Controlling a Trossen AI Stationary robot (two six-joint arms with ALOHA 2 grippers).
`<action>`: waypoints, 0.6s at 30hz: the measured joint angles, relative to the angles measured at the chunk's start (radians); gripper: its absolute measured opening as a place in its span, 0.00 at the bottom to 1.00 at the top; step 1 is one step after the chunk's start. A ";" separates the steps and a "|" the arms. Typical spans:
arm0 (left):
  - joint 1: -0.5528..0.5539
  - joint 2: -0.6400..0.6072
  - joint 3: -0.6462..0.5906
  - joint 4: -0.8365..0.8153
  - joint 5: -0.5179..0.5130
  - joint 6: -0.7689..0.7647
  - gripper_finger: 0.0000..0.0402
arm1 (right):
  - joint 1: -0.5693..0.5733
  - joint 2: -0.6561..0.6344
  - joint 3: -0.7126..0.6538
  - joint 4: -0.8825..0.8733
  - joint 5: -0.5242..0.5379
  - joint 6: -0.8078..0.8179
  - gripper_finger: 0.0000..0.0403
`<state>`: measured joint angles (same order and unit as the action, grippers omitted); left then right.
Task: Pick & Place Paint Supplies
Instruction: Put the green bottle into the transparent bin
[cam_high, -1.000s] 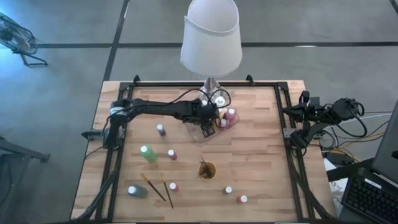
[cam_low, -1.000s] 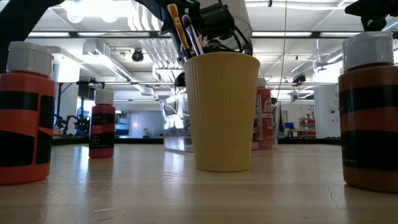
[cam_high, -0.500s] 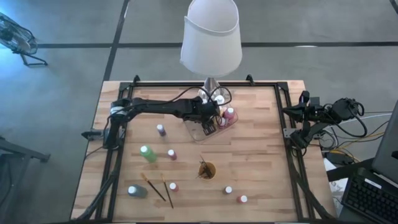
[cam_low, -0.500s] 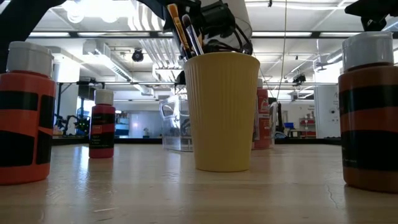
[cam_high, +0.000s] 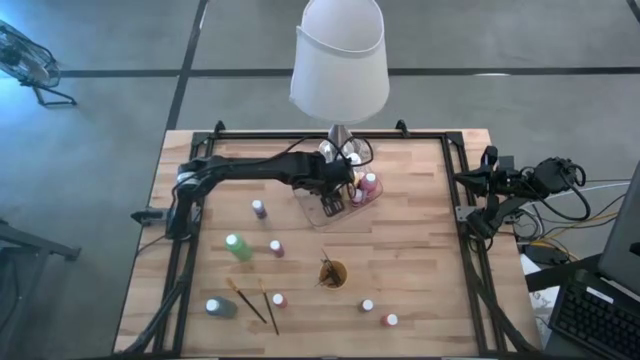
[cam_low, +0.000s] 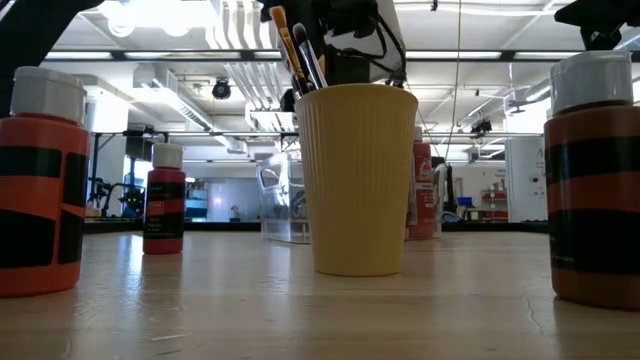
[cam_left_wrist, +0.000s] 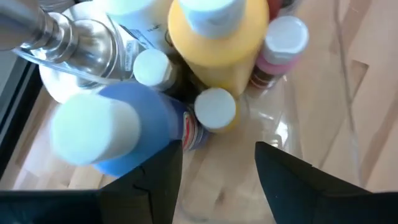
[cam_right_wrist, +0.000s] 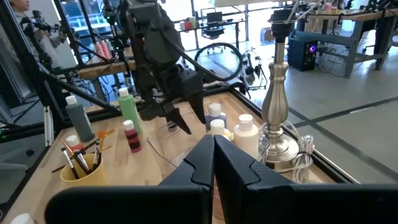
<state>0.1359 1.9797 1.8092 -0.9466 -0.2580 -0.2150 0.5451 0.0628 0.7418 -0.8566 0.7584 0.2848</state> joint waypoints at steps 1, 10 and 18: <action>-0.006 0.000 0.015 -0.020 0.003 0.000 0.51 | 0.000 0.000 0.000 0.000 0.000 0.000 0.02; -0.107 -0.001 0.171 -0.205 0.014 -0.003 0.51 | 0.000 0.000 0.000 0.000 0.000 0.000 0.02; -0.246 -0.007 0.242 -0.329 -0.012 0.015 0.51 | 0.000 0.000 0.000 0.000 0.000 0.000 0.02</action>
<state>-0.1099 1.9731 2.0514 -1.2755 -0.2696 -0.1997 0.5453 0.0626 0.7418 -0.8566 0.7583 0.2847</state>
